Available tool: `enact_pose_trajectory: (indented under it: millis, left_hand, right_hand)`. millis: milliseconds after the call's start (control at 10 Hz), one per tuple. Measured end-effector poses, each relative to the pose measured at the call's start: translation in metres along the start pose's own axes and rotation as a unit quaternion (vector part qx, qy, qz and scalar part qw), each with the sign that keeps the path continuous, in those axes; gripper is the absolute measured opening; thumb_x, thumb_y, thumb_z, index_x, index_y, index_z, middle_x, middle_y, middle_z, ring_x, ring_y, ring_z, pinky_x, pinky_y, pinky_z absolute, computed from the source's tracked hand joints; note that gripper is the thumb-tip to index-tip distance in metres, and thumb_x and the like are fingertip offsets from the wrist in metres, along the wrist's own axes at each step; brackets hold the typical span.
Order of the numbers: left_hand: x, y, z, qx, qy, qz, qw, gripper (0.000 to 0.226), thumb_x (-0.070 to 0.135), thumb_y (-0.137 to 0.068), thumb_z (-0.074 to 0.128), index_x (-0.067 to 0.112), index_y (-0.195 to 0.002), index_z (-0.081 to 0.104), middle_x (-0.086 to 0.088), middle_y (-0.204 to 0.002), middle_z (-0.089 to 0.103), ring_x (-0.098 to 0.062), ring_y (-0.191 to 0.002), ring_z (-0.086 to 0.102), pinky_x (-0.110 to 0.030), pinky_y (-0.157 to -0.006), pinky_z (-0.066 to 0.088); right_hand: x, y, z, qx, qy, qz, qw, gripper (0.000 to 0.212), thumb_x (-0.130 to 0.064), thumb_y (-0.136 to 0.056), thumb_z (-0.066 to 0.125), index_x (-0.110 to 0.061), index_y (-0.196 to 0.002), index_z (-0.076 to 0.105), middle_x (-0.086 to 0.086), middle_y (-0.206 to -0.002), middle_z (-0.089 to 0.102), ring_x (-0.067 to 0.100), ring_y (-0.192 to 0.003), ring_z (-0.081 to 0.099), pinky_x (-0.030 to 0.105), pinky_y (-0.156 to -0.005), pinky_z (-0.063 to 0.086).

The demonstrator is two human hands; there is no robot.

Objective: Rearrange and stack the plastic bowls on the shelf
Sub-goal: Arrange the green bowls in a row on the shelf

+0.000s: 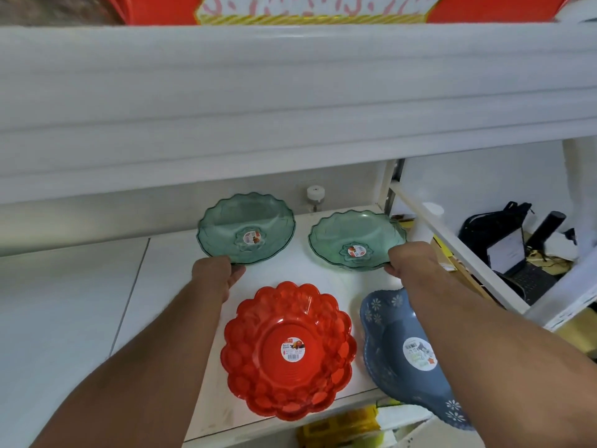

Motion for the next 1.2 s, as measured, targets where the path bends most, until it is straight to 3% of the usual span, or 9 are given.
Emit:
enact_pose_trajectory:
  millis: [100,300,400,500,600,700,1000,1100,1200]
  left_hand:
    - [0.01,0.012,-0.016,0.019,0.028,-0.001,0.999,0.039,-0.001,-0.095,0.049,-0.004,-0.134,0.051,-0.02,-0.131,0.06,-0.028,-0.113,0.065,-0.023,-0.059,0.058]
    - [0.025,0.047,-0.058,0.04,0.041,-0.001,0.998,0.036,-0.002,-0.095,0.048,-0.004,-0.13,0.053,-0.017,-0.122,0.064,-0.017,-0.076,0.064,-0.025,-0.067,0.059]
    - [0.028,0.056,-0.084,0.04,0.05,-0.043,0.997,0.022,-0.003,-0.098,0.043,-0.006,-0.112,0.06,-0.012,-0.079,0.068,-0.018,-0.065,0.063,-0.031,-0.089,0.055]
    - [0.027,0.072,-0.112,0.064,0.058,-0.032,0.996,0.019,-0.006,-0.095,0.047,-0.003,-0.104,0.063,-0.008,-0.064,0.071,-0.018,-0.056,0.066,-0.033,-0.083,0.057]
    - [0.024,0.092,-0.143,0.086,0.091,-0.032,0.992,0.024,-0.004,-0.097,0.045,-0.005,-0.115,0.061,-0.017,-0.102,0.068,-0.021,-0.054,0.066,-0.03,-0.072,0.057]
    - [0.019,0.115,-0.17,0.099,0.104,-0.01,0.99,0.023,-0.006,-0.095,0.048,-0.005,-0.114,0.061,-0.019,-0.103,0.065,-0.022,-0.057,0.066,-0.028,-0.06,0.057]
    - [-0.001,0.195,-0.242,0.164,0.105,0.029,0.98,0.016,-0.006,-0.094,0.048,-0.001,-0.091,0.062,-0.014,-0.084,0.067,-0.022,-0.072,0.066,-0.031,-0.076,0.057]
    - [-0.005,0.217,-0.264,0.187,0.128,0.041,0.973,0.017,-0.006,-0.093,0.05,0.002,-0.094,0.065,-0.013,-0.091,0.07,-0.022,-0.077,0.069,-0.029,-0.07,0.059]
    - [-0.008,0.231,-0.289,0.202,0.141,0.047,0.968,0.019,-0.003,-0.094,0.051,0.001,-0.108,0.064,-0.013,-0.099,0.07,-0.023,-0.079,0.07,-0.031,-0.074,0.06]
  right_hand:
    - [-0.009,0.019,0.004,-0.008,-0.033,0.007,0.999,0.048,-0.003,-0.088,0.06,-0.012,-0.134,0.053,0.013,-0.118,0.061,0.018,-0.072,0.061,0.022,-0.051,0.057]
    - [-0.015,0.061,0.02,-0.026,-0.045,0.002,0.999,0.023,-0.001,-0.09,0.057,-0.01,-0.111,0.052,0.011,-0.099,0.055,0.023,-0.075,0.06,0.038,-0.079,0.061]
    - [-0.013,0.078,0.03,-0.021,-0.038,-0.002,0.999,0.017,-0.001,-0.09,0.058,-0.009,-0.101,0.047,0.011,-0.094,0.056,0.021,-0.069,0.059,0.036,-0.079,0.062]
    - [-0.009,0.094,0.041,-0.036,-0.048,-0.002,0.998,0.017,-0.002,-0.091,0.058,-0.008,-0.102,0.046,0.009,-0.089,0.055,0.017,-0.065,0.058,0.033,-0.076,0.061]
    - [-0.005,0.111,0.052,-0.054,-0.044,0.007,0.998,0.011,-0.001,-0.088,0.06,-0.003,-0.092,0.051,0.01,-0.086,0.064,0.022,-0.072,0.065,0.037,-0.085,0.06]
    - [0.001,0.128,0.061,-0.06,-0.038,0.008,0.997,0.005,-0.003,-0.08,0.064,-0.001,-0.081,0.059,0.014,-0.084,0.073,0.029,-0.08,0.074,0.043,-0.09,0.058]
    - [0.016,0.194,0.076,-0.116,-0.066,0.015,0.991,0.01,-0.003,-0.085,0.066,-0.005,-0.081,0.056,0.008,-0.078,0.067,0.028,-0.071,0.073,0.036,-0.077,0.062]
    - [0.019,0.212,0.085,-0.146,-0.074,0.013,0.986,0.017,-0.005,-0.085,0.071,-0.001,-0.097,0.06,0.007,-0.08,0.066,0.025,-0.068,0.072,0.033,-0.066,0.063]
    - [0.022,0.231,0.096,-0.168,-0.059,0.008,0.984,0.015,-0.007,-0.086,0.07,0.001,-0.094,0.06,0.005,-0.075,0.067,0.022,-0.059,0.071,0.039,-0.078,0.063]
Point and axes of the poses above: each hand's wrist, its own y-axis away from the middle knuckle, its own z-axis out of the palm, x = y × z, the point moved 1 cm from there along -y, towards the middle knuckle
